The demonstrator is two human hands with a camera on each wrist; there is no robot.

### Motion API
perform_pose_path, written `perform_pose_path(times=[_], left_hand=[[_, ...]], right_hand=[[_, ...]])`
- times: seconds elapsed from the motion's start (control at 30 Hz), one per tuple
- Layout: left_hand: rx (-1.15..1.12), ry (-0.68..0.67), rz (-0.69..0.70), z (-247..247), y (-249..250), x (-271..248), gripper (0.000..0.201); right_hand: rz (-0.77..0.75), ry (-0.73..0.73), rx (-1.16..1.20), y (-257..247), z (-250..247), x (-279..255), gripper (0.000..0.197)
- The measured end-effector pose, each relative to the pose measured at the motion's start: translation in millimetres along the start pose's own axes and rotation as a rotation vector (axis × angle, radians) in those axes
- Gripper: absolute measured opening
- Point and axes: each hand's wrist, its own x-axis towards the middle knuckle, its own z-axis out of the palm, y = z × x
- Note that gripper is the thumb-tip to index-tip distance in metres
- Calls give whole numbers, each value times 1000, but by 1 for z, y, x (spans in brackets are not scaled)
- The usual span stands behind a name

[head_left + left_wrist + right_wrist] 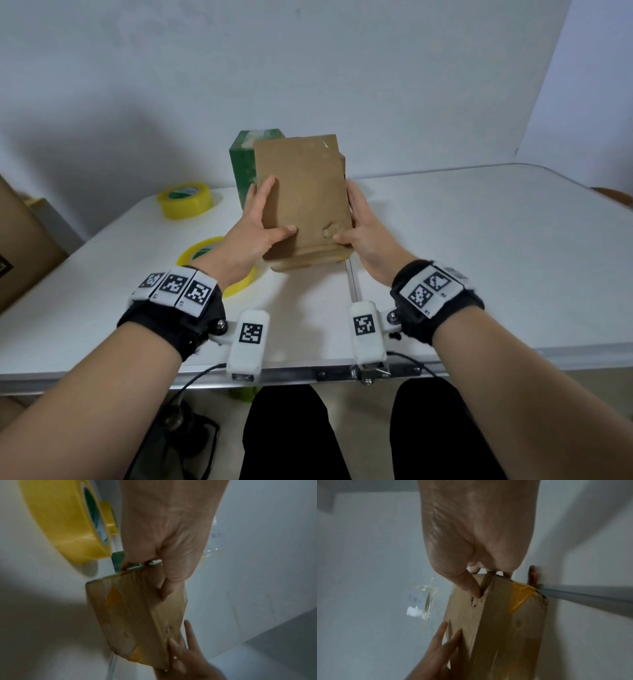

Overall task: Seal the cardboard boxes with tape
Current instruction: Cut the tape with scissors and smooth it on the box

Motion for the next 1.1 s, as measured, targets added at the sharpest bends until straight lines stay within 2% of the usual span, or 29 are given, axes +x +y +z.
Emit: perform_pose_path(times=[0.1,0.2,0.3,0.37,0.53,0.6,0.7,0.83,0.97,1.03,1.1], left_hand=[[281,93,-57,-18,6,13,67],[654,166,-179,-50,-1,18,65],[984,16,-445,-63,-17,7,70],[1052,-78,-503,-60,-26,0,80],[999,-102,-451,-62,-28,-2,102],[985,-137,-444,-59,-25,-4,104],[956,-168,-428,-54,-19,-5,96],[884,-101,-360,-48,-2,-3,77],[686,-35,-113,-37,14,7,70],[781,-59,-12,-30,16,11,63],[879,-83,30,-24,14,13,53]], right_hand=[[29,35,-301,-12,1,17,69],[28,82,-552,-17,2,23,40],[-7,48,-726,-13,6,23,39],[-12,36,-779,-11,9,27,44],[30,18,-790,-16,12,31,47],[20,12,-827,-19,13,32,52],[30,4,-894,-20,12,35,54],[-21,47,-838,-18,10,33,41],[-92,149,-802,-17,13,36,25],[-78,164,-830,-19,12,40,22],[-74,136,-900,-21,11,45,23]])
